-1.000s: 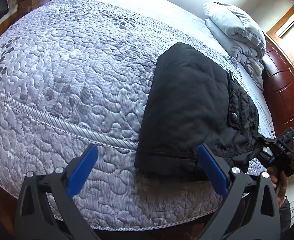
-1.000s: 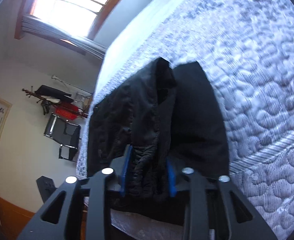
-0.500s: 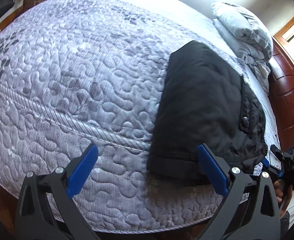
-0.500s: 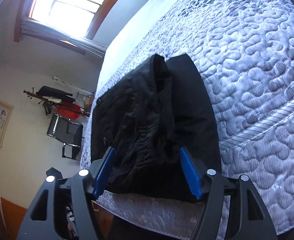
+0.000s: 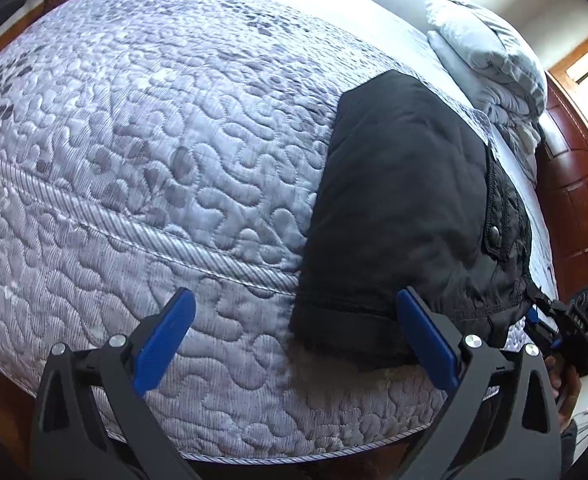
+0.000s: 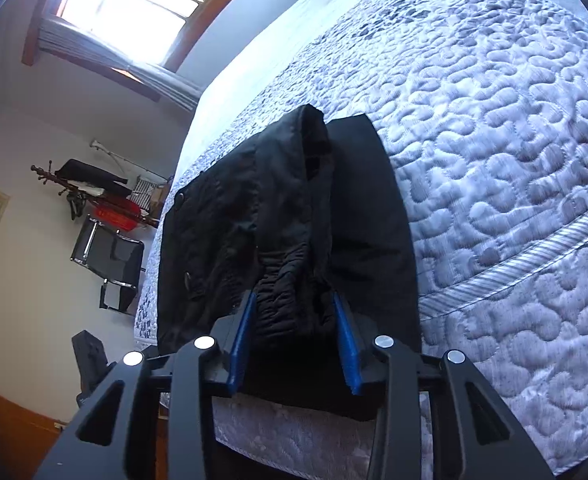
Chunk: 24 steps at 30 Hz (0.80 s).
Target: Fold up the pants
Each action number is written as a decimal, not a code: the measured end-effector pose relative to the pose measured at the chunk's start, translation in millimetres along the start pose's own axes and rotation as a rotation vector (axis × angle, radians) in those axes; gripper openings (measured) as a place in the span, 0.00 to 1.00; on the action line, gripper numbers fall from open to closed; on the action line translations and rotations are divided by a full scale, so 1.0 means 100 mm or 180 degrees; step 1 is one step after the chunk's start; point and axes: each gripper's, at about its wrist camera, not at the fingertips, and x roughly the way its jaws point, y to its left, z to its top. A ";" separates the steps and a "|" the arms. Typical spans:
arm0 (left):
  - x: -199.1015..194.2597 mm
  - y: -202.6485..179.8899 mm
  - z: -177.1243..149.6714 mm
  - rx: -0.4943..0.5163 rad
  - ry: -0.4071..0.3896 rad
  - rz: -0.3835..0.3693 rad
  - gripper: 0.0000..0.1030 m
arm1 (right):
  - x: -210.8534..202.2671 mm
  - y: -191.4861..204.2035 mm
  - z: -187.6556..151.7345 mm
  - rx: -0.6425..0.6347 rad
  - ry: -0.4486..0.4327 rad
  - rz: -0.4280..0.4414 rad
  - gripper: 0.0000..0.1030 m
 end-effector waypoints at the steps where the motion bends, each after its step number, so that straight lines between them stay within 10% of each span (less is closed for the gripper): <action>1: 0.00 -0.03 0.00 0.0037 -0.0009 0.0006 0.97 | 0.02 0.00 0.01 0.0003 0.0008 -0.0002 0.37; 9: -0.06 -0.03 0.07 0.0019 -0.0052 -0.0065 0.97 | -0.26 -0.01 0.00 0.0021 -0.0159 -0.0028 0.82; 24: 0.34 0.04 0.26 -0.0372 0.0285 -0.0517 0.97 | 0.01 -0.40 -0.08 0.0266 0.0234 0.0301 0.93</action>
